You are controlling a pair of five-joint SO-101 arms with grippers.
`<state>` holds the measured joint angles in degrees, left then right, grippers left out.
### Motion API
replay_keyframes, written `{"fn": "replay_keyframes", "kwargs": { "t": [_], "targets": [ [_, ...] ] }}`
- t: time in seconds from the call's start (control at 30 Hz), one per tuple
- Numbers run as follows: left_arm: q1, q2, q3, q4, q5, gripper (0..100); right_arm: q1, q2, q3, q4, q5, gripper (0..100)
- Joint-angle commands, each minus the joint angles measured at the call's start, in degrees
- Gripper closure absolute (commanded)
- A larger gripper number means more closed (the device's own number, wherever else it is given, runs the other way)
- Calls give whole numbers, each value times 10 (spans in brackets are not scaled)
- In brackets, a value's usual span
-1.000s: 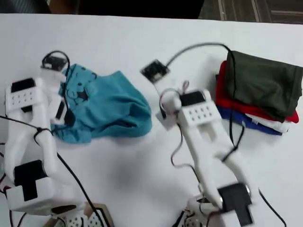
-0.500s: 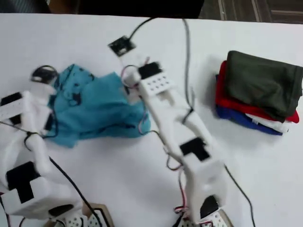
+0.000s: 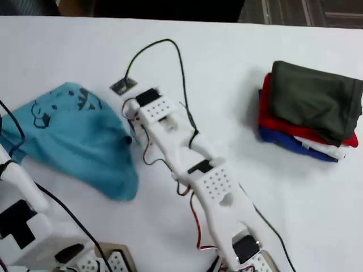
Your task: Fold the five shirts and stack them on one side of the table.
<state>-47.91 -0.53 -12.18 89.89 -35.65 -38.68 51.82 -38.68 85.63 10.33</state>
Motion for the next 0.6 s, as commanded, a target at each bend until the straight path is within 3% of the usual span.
{"fn": "replay_keyframes", "kwargs": {
  "t": [0.0, 0.2, 0.57],
  "targets": [
    [-6, -29, -15, 11, -7, 970, -4, 4, -4, 46, 40, 793],
    [-4, -29, 102, -24, -62, 969, 2, -66, -15, 78, 62, 682],
    [-61, -32, 255, -107, -62, 969, -62, -144, -139, 76, -17, 676]
  ]
}}
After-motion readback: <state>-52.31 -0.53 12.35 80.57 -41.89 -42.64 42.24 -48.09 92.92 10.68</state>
